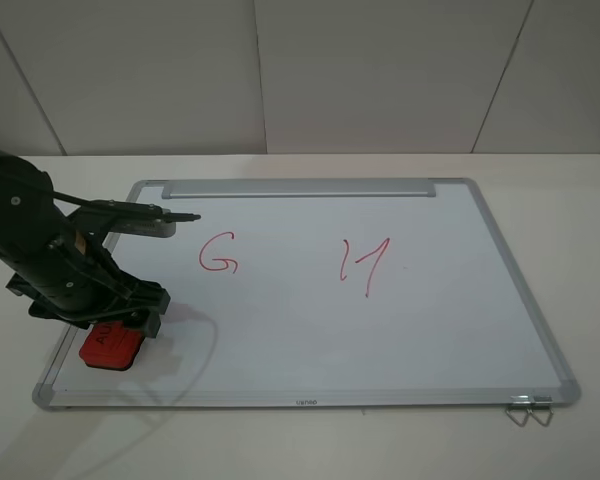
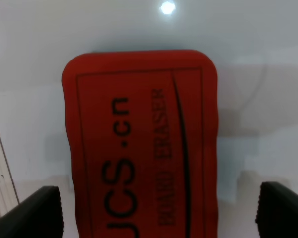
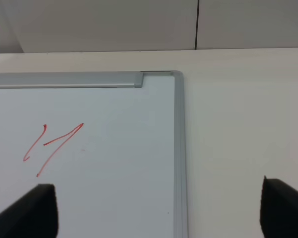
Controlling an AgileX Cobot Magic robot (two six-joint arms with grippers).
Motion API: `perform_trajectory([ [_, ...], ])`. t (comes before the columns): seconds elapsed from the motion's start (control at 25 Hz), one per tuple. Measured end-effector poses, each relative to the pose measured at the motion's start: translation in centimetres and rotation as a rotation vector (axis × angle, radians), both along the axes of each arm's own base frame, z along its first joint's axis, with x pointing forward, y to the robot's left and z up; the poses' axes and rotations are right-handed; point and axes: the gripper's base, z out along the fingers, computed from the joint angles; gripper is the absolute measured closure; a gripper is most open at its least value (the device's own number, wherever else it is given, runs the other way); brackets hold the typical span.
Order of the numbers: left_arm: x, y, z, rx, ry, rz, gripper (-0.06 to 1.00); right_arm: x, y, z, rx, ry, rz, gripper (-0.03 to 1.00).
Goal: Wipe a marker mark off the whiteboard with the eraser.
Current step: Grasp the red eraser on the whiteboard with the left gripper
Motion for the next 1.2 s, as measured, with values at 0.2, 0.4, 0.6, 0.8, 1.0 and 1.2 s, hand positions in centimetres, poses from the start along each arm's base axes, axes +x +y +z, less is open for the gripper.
perform_trajectory([
  [0.2,0.4,-0.2,-0.6,-0.01,-0.019,0.0,0.17,0.0,0.0,0.0,0.0,0.0,0.0,0.24],
  [0.4,0.4,-0.2,-1.5,0.0,0.007,0.001,0.17,0.0,0.0,0.0,0.0,0.0,0.0,0.24],
  [0.6,0.4,-0.2,-1.6,0.0,0.009,0.002,0.17,0.0,0.0,0.0,0.0,0.0,0.0,0.24],
  [0.8,0.4,-0.2,-1.6,-0.001,0.01,0.008,0.2,0.0,0.0,0.0,0.0,0.0,0.0,0.24],
  [1.0,0.4,-0.2,-1.6,-0.003,0.009,0.014,0.2,0.0,0.0,0.0,0.0,0.0,0.0,0.24],
  [1.2,0.4,-0.2,-1.6,-0.003,0.009,0.014,0.3,0.0,0.0,0.0,0.0,0.0,0.0,0.24],
])
